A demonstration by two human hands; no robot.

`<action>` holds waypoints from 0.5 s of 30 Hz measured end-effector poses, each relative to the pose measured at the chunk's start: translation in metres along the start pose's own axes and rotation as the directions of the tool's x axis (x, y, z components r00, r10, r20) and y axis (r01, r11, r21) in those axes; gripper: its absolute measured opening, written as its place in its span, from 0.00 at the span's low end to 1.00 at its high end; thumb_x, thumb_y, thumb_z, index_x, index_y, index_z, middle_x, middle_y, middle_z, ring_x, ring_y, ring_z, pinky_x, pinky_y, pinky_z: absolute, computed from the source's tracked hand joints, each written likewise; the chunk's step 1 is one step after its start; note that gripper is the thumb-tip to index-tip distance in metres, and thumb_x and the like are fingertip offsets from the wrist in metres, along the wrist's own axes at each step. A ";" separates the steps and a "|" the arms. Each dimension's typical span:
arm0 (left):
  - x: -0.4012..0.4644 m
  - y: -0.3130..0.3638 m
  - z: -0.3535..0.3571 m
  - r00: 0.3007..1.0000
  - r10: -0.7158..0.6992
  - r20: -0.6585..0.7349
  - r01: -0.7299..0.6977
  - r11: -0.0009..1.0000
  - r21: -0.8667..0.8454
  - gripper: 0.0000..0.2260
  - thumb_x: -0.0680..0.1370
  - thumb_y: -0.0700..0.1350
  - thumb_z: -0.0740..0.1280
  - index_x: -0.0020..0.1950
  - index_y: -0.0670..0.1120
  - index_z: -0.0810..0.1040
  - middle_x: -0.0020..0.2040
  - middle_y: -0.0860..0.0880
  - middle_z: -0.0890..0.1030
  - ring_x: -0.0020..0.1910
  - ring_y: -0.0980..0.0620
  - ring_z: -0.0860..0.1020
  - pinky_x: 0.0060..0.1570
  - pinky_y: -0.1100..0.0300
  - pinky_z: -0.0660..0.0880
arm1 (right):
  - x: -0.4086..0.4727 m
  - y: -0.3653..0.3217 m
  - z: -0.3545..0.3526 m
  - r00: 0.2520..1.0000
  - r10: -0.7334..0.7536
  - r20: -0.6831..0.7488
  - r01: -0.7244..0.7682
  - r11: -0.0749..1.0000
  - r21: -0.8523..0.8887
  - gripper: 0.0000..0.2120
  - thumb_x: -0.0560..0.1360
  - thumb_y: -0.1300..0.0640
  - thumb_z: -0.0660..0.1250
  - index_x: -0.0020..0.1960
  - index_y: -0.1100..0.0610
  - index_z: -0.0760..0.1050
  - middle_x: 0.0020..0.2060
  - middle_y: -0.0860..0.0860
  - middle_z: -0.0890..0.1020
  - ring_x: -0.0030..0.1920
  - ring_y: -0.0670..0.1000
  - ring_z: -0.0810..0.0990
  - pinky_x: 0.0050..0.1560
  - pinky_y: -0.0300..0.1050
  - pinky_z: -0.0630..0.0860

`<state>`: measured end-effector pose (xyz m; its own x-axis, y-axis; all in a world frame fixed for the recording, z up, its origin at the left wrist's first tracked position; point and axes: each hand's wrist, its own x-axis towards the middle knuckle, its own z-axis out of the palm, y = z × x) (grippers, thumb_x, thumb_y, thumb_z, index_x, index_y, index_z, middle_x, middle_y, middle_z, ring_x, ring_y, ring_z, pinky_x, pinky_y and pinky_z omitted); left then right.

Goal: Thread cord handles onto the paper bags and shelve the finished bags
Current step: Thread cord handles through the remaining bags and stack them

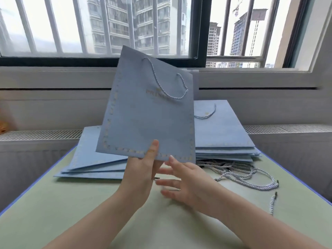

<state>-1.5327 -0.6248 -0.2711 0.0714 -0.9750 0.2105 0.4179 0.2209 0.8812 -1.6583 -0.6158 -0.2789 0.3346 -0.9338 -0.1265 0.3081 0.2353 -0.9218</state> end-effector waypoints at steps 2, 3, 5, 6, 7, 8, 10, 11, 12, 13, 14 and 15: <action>-0.002 0.001 0.001 0.994 -0.091 0.057 0.088 0.994 0.063 0.16 0.71 0.51 0.66 0.46 0.40 0.84 0.48 0.44 0.85 0.48 0.49 0.83 0.51 0.60 0.77 | 0.002 -0.002 -0.004 0.999 -0.039 -0.034 0.043 0.990 0.135 0.16 0.77 0.50 0.64 0.57 0.60 0.74 0.52 0.55 0.81 0.44 0.54 0.83 0.37 0.45 0.77; -0.002 0.002 0.001 0.992 -0.099 0.075 0.095 0.994 0.063 0.15 0.70 0.51 0.67 0.46 0.41 0.85 0.49 0.45 0.85 0.50 0.49 0.83 0.54 0.58 0.75 | 0.003 -0.004 -0.004 0.995 -0.075 -0.062 0.084 0.983 0.166 0.12 0.78 0.51 0.63 0.54 0.59 0.75 0.49 0.53 0.82 0.44 0.54 0.83 0.37 0.45 0.76; 0.002 0.004 -0.001 0.995 -0.077 0.064 0.079 0.997 -0.020 0.16 0.70 0.49 0.68 0.56 0.46 0.80 0.52 0.49 0.84 0.53 0.51 0.82 0.53 0.56 0.75 | 0.004 -0.010 -0.004 0.979 -0.144 -0.145 0.173 0.961 0.215 0.08 0.79 0.52 0.61 0.50 0.56 0.74 0.45 0.51 0.82 0.42 0.52 0.84 0.38 0.44 0.75; 0.005 0.005 -0.002 0.997 -0.073 0.033 0.076 0.994 -0.080 0.16 0.70 0.48 0.68 0.57 0.49 0.77 0.52 0.51 0.84 0.51 0.53 0.82 0.51 0.56 0.76 | 0.005 -0.013 -0.005 0.968 -0.172 -0.185 0.216 0.944 0.251 0.07 0.80 0.53 0.60 0.50 0.56 0.74 0.43 0.51 0.81 0.39 0.51 0.84 0.38 0.44 0.75; 0.008 0.006 -0.003 0.996 -0.084 0.004 0.084 0.988 -0.133 0.15 0.71 0.48 0.69 0.57 0.51 0.77 0.51 0.52 0.84 0.48 0.54 0.83 0.47 0.56 0.76 | 0.006 -0.016 -0.006 0.956 -0.190 -0.224 0.253 0.922 0.293 0.06 0.80 0.54 0.59 0.51 0.56 0.72 0.41 0.51 0.80 0.36 0.50 0.83 0.37 0.43 0.76; 0.011 0.006 -0.005 0.995 -0.097 -0.025 0.092 0.983 -0.159 0.11 0.73 0.46 0.68 0.55 0.50 0.77 0.48 0.52 0.84 0.43 0.54 0.83 0.44 0.58 0.76 | 0.006 -0.018 -0.008 0.944 -0.200 -0.262 0.283 0.899 0.333 0.05 0.80 0.55 0.59 0.52 0.57 0.71 0.40 0.52 0.80 0.34 0.49 0.82 0.35 0.42 0.77; 0.017 0.005 -0.011 0.989 -0.123 -0.082 0.111 0.985 -0.133 0.05 0.77 0.42 0.65 0.53 0.46 0.77 0.42 0.52 0.84 0.36 0.55 0.82 0.38 0.62 0.78 | 0.005 -0.020 -0.011 0.930 -0.202 -0.306 0.312 0.875 0.370 0.05 0.80 0.57 0.60 0.54 0.58 0.69 0.38 0.52 0.79 0.30 0.48 0.80 0.30 0.39 0.77; 0.019 0.005 -0.014 0.987 -0.132 -0.088 0.123 0.988 -0.094 0.05 0.78 0.40 0.64 0.52 0.45 0.77 0.40 0.51 0.84 0.35 0.55 0.82 0.35 0.64 0.78 | 0.004 -0.019 -0.013 0.929 -0.202 -0.309 0.309 0.884 0.350 0.06 0.80 0.58 0.60 0.55 0.58 0.69 0.38 0.52 0.79 0.30 0.48 0.79 0.29 0.38 0.76; 0.020 0.005 -0.015 0.988 -0.141 -0.070 0.137 0.989 -0.055 0.05 0.78 0.40 0.64 0.52 0.44 0.77 0.40 0.51 0.84 0.36 0.56 0.82 0.34 0.65 0.78 | 0.004 -0.018 -0.013 0.933 -0.206 -0.295 0.294 0.909 0.296 0.06 0.80 0.58 0.60 0.55 0.59 0.69 0.37 0.52 0.80 0.31 0.48 0.79 0.29 0.38 0.76; 0.020 0.005 -0.016 0.987 -0.161 -0.027 0.161 0.987 -0.014 0.05 0.79 0.40 0.63 0.53 0.44 0.77 0.40 0.51 0.85 0.37 0.55 0.83 0.34 0.66 0.78 | 0.003 -0.015 -0.011 0.942 -0.207 -0.264 0.268 0.937 0.222 0.06 0.80 0.58 0.61 0.55 0.60 0.71 0.37 0.52 0.81 0.32 0.48 0.79 0.30 0.39 0.76; 0.019 0.006 -0.015 0.982 -0.188 0.032 0.186 0.982 0.038 0.06 0.79 0.42 0.63 0.53 0.44 0.77 0.42 0.50 0.85 0.38 0.55 0.83 0.35 0.66 0.78 | 0.002 -0.012 -0.009 0.953 -0.201 -0.226 0.238 0.959 0.151 0.07 0.79 0.58 0.61 0.54 0.61 0.72 0.37 0.53 0.82 0.32 0.48 0.79 0.31 0.39 0.77; 0.018 0.006 -0.015 0.973 -0.214 0.085 0.205 0.974 0.099 0.07 0.79 0.43 0.63 0.55 0.45 0.77 0.45 0.49 0.85 0.40 0.54 0.84 0.37 0.66 0.78 | 0.001 -0.010 -0.006 0.963 -0.190 -0.191 0.213 0.971 0.108 0.07 0.79 0.58 0.61 0.52 0.62 0.73 0.36 0.53 0.83 0.32 0.48 0.80 0.31 0.39 0.77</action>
<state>-1.5159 -0.6411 -0.2685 -0.0971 -0.9939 0.0529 0.3320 0.0177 0.9431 -1.6658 -0.6209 -0.2723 0.0934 -0.9955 -0.0171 0.4662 0.0589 -0.8827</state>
